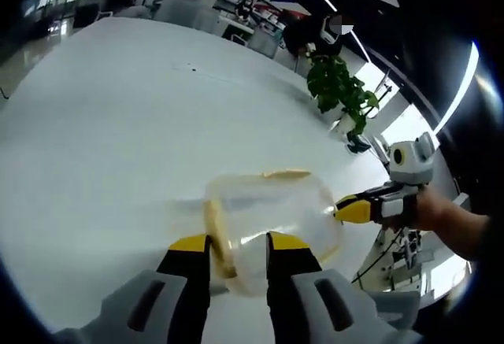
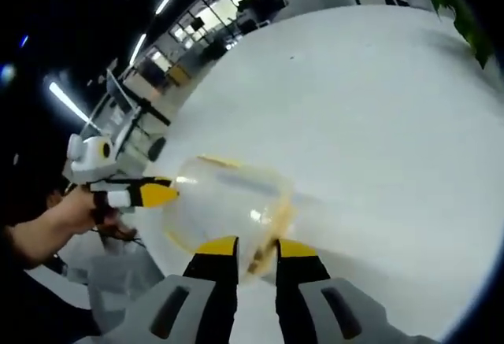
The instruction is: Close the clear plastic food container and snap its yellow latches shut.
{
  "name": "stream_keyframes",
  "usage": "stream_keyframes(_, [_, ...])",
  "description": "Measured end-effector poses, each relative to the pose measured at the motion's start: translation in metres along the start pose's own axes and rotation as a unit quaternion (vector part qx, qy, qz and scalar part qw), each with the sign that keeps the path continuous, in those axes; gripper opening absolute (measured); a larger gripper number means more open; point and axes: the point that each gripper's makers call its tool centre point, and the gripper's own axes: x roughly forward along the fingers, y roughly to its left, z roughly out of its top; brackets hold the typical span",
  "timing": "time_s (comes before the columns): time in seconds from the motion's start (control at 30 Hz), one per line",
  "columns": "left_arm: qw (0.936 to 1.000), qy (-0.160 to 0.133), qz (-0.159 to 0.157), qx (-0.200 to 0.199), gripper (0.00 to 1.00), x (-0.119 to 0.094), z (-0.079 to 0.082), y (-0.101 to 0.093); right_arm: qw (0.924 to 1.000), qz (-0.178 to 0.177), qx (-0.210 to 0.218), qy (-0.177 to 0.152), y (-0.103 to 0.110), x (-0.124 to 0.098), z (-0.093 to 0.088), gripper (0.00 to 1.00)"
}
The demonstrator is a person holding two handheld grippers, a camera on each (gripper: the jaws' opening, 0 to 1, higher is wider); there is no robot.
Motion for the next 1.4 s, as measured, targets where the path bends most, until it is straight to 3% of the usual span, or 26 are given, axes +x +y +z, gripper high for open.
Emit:
stream_keyframes(0.2, [0.9998, -0.018, -0.001, -0.012, 0.26, -0.003, -0.001, 0.004, 0.9998, 0.003, 0.010, -0.016, 0.002, -0.001, -0.001, 0.16])
stream_keyframes(0.37, [0.9997, -0.018, 0.001, -0.016, 0.27, -0.005, -0.003, 0.001, 1.0000, 0.004, 0.007, -0.003, 0.002, -0.002, -0.001, 0.16])
stream_keyframes(0.57, [0.9996, -0.019, -0.003, -0.022, 0.27, -0.008, -0.006, 0.002, 0.9999, 0.006, -0.008, 0.006, 0.003, -0.003, -0.002, 0.17])
stream_keyframes(0.67, [0.9994, -0.012, -0.005, -0.033, 0.28, -0.008, -0.007, 0.001, 0.9993, 0.003, -0.036, 0.012, 0.004, -0.004, -0.001, 0.18])
stream_keyframes(0.73, [0.9999, 0.000, -0.016, 0.000, 0.29, -0.009, -0.008, 0.000, 0.9984, 0.006, -0.055, 0.015, 0.004, -0.004, -0.001, 0.18])
stream_keyframes(0.83, [0.9997, -0.003, -0.014, 0.020, 0.28, -0.011, -0.006, -0.001, 0.9963, 0.008, -0.085, 0.014, 0.005, -0.006, -0.001, 0.17])
stream_keyframes(0.87, [0.9989, -0.007, -0.011, 0.045, 0.28, -0.011, -0.004, 0.001, 0.9954, 0.009, -0.094, 0.018, 0.006, -0.007, -0.002, 0.16])
stream_keyframes(0.93, [0.9984, -0.004, -0.009, 0.056, 0.29, -0.013, -0.004, 0.000, 0.9933, 0.007, -0.113, 0.023, 0.006, -0.009, -0.004, 0.16])
stream_keyframes(1.2, [0.9965, -0.013, -0.013, 0.081, 0.37, -0.016, 0.003, 0.000, 0.9928, 0.011, -0.119, 0.003, 0.010, -0.018, 0.003, 0.15])
stream_keyframes(1.4, [0.9889, -0.025, -0.034, 0.142, 0.41, -0.021, 0.013, -0.015, 0.9862, 0.036, -0.161, -0.010, 0.024, -0.022, 0.013, 0.16])
